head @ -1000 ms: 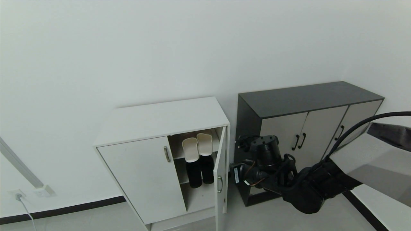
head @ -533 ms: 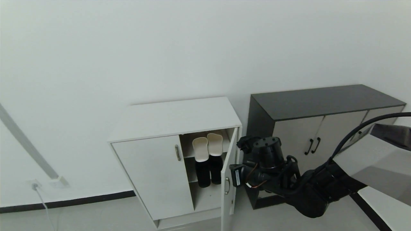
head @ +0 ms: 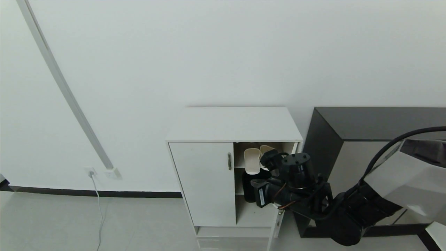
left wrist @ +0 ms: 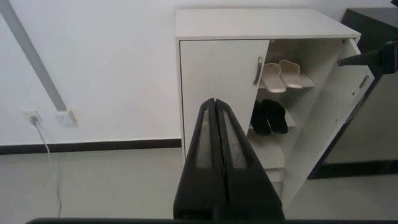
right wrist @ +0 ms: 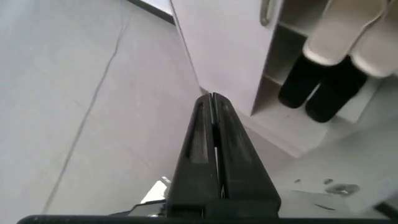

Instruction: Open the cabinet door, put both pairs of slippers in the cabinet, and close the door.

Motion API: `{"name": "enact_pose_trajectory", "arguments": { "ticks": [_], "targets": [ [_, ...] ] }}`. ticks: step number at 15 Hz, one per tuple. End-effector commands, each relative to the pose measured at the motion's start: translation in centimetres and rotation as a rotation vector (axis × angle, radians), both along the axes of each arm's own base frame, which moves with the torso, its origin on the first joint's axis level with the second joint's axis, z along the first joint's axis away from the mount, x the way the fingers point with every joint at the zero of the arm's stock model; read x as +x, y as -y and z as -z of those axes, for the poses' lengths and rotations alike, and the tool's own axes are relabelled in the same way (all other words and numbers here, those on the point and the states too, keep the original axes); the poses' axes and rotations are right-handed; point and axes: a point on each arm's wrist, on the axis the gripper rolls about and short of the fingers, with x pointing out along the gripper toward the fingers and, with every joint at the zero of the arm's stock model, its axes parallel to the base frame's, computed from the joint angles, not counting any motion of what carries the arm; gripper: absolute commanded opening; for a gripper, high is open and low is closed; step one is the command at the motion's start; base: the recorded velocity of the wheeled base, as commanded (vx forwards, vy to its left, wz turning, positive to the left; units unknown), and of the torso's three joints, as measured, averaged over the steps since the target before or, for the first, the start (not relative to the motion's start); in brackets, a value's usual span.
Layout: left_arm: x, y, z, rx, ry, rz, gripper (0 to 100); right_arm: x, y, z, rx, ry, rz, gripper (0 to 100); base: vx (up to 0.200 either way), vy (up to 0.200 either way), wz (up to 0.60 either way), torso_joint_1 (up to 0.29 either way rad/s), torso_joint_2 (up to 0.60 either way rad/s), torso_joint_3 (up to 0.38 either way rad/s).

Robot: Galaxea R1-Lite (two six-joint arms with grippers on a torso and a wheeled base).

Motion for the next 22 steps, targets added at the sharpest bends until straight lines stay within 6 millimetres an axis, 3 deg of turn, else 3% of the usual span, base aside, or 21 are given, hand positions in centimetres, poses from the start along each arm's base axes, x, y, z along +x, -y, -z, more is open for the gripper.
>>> {"name": "enact_pose_trajectory", "arguments": {
  "ticks": [1,5,10,15,22],
  "targets": [
    [0.0,0.0,0.0,-0.001,0.000,-0.001,0,0.2,1.1,-0.7,-0.013,0.012,0.062,0,0.000,0.000,0.00,0.000,0.00,0.000],
    [0.0,0.0,0.0,-0.001,-0.002,-0.001,0,-0.2,5.5,-2.6,-0.089,-0.040,0.204,0,0.000,0.000,0.00,0.000,0.00,0.000],
    [0.0,0.0,0.0,-0.001,0.000,-0.001,0,-0.8,8.5,0.7,-0.167,-0.127,0.228,0,0.000,0.000,0.00,0.000,0.00,0.000],
    [0.0,0.0,0.0,-0.001,0.000,-0.001,0,1.0,7.6,5.1,-0.160,-0.124,0.226,0,0.000,0.000,0.00,0.000,0.00,0.000],
    [0.0,0.0,0.0,0.001,0.000,0.001,0,5.5,5.4,6.5,-0.108,-0.068,0.240,0,0.000,0.000,0.00,0.000,0.00,0.000]
  ]
}}
